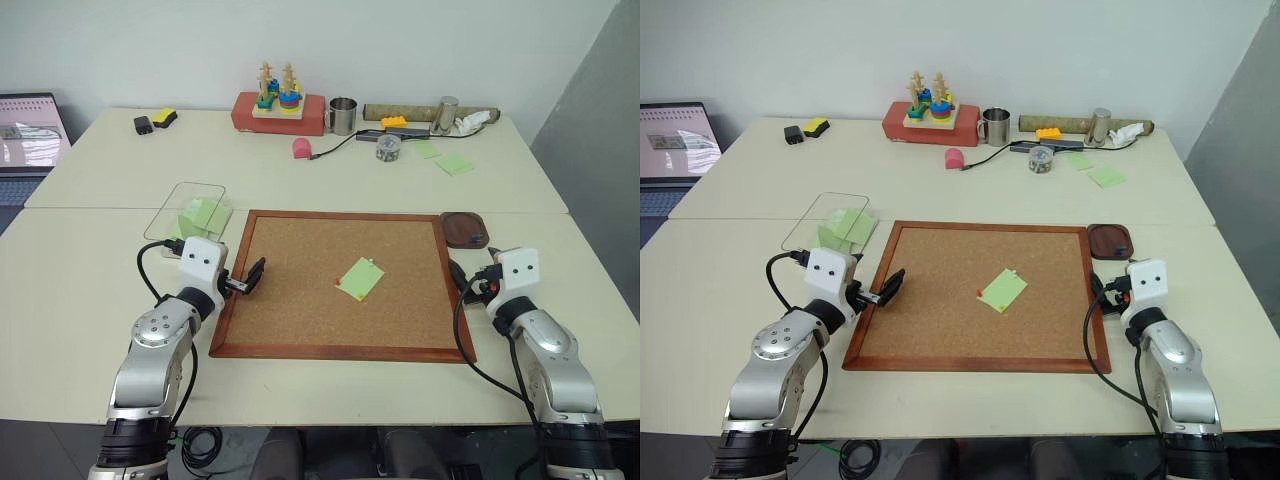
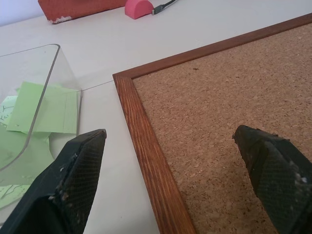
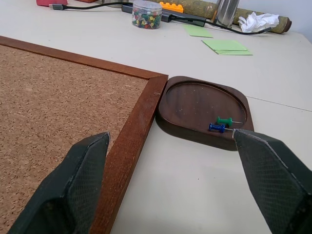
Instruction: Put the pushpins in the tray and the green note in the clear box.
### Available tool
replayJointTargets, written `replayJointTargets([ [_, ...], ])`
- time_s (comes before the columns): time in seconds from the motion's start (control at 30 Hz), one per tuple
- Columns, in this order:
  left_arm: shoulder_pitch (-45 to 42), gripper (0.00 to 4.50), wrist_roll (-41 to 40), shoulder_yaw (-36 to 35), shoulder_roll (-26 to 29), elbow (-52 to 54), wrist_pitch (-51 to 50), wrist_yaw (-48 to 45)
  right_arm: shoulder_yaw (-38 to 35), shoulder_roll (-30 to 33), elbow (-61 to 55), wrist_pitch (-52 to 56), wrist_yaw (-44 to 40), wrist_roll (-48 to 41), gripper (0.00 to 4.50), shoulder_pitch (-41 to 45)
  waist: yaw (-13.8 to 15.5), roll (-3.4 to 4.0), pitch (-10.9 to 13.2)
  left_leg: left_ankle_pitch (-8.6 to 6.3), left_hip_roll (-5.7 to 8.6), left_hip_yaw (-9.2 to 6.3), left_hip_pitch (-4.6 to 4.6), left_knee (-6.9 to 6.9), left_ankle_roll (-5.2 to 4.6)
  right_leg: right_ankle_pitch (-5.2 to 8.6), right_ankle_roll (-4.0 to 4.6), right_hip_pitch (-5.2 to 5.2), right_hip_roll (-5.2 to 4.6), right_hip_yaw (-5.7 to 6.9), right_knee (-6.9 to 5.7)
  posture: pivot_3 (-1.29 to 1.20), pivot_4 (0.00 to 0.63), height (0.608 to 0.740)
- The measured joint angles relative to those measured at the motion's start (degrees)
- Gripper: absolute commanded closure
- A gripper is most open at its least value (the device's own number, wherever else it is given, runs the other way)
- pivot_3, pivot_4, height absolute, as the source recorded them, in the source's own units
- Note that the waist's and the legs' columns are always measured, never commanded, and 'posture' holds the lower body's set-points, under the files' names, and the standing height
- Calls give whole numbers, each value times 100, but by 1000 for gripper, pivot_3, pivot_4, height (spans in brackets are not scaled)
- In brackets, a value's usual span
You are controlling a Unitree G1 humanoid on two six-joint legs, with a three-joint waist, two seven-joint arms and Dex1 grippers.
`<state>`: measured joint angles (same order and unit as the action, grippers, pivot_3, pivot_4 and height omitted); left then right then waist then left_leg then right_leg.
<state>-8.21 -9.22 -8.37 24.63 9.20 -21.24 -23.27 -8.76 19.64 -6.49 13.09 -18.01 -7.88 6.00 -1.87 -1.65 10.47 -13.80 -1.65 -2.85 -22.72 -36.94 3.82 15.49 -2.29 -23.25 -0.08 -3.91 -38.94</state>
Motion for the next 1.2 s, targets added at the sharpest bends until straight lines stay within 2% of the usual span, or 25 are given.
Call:
replayJointTargets([
  [0.83,-42,0,-231,-100,53,0,-43,-127,185,29,-107,14,-145,3,261,-57,0,0,0,0,0,0,0,0,0,0,1,0,0,-1,0,0,150,740],
  [1.07,-43,0,-680,-129,64,61,-263,-380,350,31,-263,126,-443,-89,261,-33,-2,0,0,0,-1,0,0,-1,0,0,0,0,1,0,0,0,150,740],
  [1.2,-55,696,-890,-130,112,215,-333,-576,480,29,-530,378,-734,-400,169,45,-1,0,0,0,-1,-1,0,-1,0,0,0,0,1,1,0,0,150,740],
])
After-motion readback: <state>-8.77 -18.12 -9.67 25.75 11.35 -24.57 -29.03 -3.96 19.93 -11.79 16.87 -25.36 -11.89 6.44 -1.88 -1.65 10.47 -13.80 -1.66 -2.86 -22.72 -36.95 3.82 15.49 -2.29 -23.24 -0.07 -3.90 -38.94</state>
